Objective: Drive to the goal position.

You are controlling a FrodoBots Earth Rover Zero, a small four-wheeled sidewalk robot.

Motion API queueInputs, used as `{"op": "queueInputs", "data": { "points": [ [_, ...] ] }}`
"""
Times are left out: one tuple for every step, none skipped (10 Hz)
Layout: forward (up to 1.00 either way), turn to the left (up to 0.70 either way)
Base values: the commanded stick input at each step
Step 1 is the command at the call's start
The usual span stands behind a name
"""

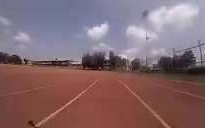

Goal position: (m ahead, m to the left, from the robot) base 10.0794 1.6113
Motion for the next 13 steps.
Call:
{"op": "queueInputs", "data": {
  "points": [
    [0.70,0.00],
    [0.70,0.00],
    [0.70,0.00],
    [0.70,0.00],
    [0.70,0.00],
    [0.70,0.00],
    [0.70,0.00],
    [0.70,0.00],
    [0.70,0.00],
    [0.70,0.00],
    [0.70,0.00],
    [0.70,0.00],
    [0.70,0.00]
  ]
}}
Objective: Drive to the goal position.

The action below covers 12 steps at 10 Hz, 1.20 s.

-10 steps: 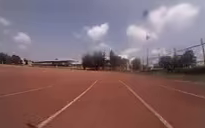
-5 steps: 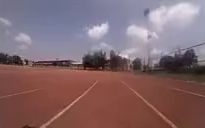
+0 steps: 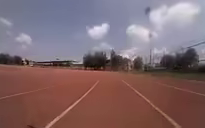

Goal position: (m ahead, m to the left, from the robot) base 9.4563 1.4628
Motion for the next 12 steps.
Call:
{"op": "queueInputs", "data": {
  "points": [
    [0.70,0.00],
    [0.70,0.00],
    [0.70,0.00],
    [0.70,0.00],
    [0.70,0.00],
    [0.70,0.00],
    [0.70,0.00],
    [0.70,0.00],
    [0.70,0.00],
    [0.70,0.00],
    [0.70,0.00],
    [0.70,0.00]
  ]
}}
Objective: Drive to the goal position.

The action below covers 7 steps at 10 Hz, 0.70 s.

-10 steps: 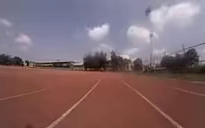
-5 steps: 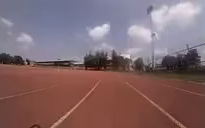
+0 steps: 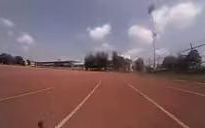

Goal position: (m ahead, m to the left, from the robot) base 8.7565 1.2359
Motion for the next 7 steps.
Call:
{"op": "queueInputs", "data": {
  "points": [
    [0.70,0.00],
    [0.70,0.00],
    [0.70,0.00],
    [0.70,0.00],
    [0.70,0.00],
    [0.70,0.00],
    [0.70,0.00]
  ]
}}
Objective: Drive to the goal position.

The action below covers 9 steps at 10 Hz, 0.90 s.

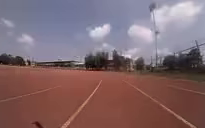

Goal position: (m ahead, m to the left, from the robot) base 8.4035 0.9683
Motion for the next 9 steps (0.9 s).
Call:
{"op": "queueInputs", "data": {
  "points": [
    [0.70,0.00],
    [0.70,0.00],
    [0.70,0.00],
    [0.70,0.00],
    [0.70,0.00],
    [0.70,0.00],
    [0.70,0.00],
    [0.70,0.00],
    [0.70,0.00]
  ]
}}
